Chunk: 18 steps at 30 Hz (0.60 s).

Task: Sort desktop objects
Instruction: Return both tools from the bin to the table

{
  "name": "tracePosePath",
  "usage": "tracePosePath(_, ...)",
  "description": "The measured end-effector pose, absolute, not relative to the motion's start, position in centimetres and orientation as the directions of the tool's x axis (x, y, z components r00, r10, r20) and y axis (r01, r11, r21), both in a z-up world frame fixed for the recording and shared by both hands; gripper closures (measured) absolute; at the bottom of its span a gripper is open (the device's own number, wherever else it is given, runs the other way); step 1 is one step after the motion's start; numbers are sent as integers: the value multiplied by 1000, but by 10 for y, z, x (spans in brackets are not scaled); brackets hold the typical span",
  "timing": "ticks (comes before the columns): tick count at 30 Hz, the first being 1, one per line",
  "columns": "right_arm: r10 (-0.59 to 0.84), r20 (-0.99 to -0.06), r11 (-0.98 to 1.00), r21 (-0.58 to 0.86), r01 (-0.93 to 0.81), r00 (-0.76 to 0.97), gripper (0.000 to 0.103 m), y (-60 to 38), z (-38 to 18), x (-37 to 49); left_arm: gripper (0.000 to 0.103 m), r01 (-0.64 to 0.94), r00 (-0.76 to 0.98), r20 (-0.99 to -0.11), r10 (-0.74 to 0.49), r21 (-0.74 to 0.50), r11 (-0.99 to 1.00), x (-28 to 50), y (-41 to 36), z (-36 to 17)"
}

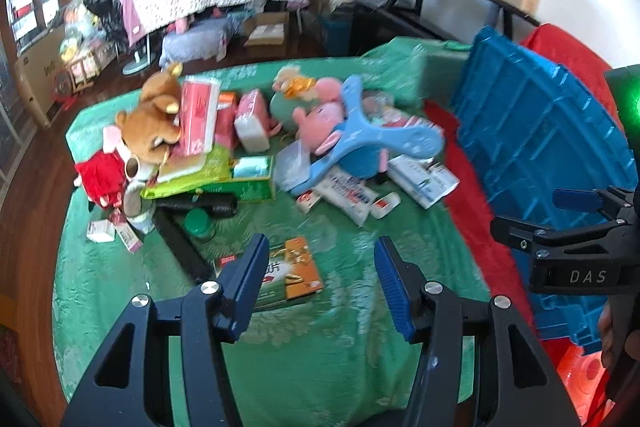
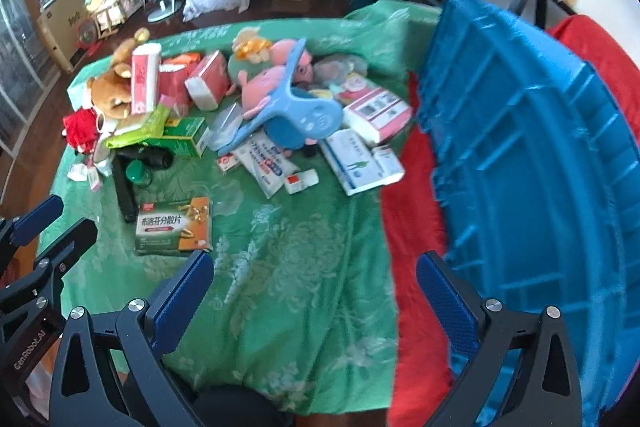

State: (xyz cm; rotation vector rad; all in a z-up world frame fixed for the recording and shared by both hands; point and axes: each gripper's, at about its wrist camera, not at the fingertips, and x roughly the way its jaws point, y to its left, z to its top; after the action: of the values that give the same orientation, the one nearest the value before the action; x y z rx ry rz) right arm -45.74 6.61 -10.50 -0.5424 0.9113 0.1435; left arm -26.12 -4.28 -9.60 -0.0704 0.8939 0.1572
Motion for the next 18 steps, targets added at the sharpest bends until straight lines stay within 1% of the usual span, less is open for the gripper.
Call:
tracePosePath(10, -171, -847, 883, -359, -304, 503, 1, 84, -174, -376, 49, -222, 497, -858, 131, 21, 975, -207, 10, -170)
tracePosePath(18, -201, -882, 895, -343, -287, 427, 1, 95, -228, -328, 49, -273, 428, -889, 166, 47, 961, -186, 49, -213)
